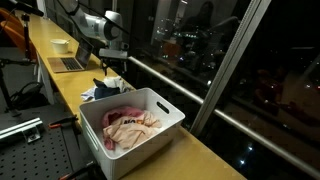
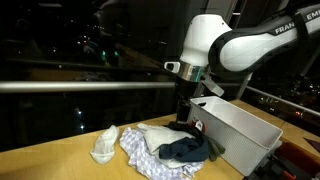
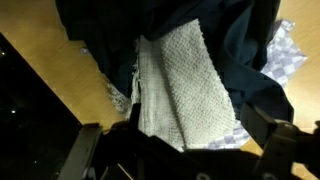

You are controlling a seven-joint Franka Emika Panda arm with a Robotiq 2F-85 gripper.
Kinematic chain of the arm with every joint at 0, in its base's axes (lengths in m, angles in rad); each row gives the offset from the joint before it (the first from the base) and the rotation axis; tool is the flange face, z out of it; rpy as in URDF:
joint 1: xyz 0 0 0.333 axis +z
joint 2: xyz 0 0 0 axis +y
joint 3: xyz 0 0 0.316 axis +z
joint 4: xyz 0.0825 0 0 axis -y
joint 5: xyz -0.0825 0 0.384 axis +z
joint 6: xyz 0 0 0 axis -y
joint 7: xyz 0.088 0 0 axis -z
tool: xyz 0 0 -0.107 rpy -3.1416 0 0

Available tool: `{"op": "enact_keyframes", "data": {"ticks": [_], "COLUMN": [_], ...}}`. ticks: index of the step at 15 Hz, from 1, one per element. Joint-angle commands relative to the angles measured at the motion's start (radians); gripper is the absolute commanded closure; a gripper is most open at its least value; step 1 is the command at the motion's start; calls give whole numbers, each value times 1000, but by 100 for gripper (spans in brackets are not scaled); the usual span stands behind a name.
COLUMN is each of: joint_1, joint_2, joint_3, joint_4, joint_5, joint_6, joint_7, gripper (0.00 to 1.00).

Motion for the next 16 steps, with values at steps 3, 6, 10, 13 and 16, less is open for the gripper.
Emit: {"op": "enact_keyframes", "data": {"ticks": [3, 6, 10, 13, 16], "joint_1": [-38, -54, -79, -106, -137], "joint_2": [95, 161, 251, 271, 244], "joint_3": [30, 34, 43, 60, 73], "joint_4": [1, -10, 0, -12, -49], "joint_5": [51, 56, 54, 60, 71], "joint_6": [129, 227, 311, 343, 354], "joint_7": [-28, -38, -47, -49, -43], "gripper": [0, 0, 0, 0, 0]}}
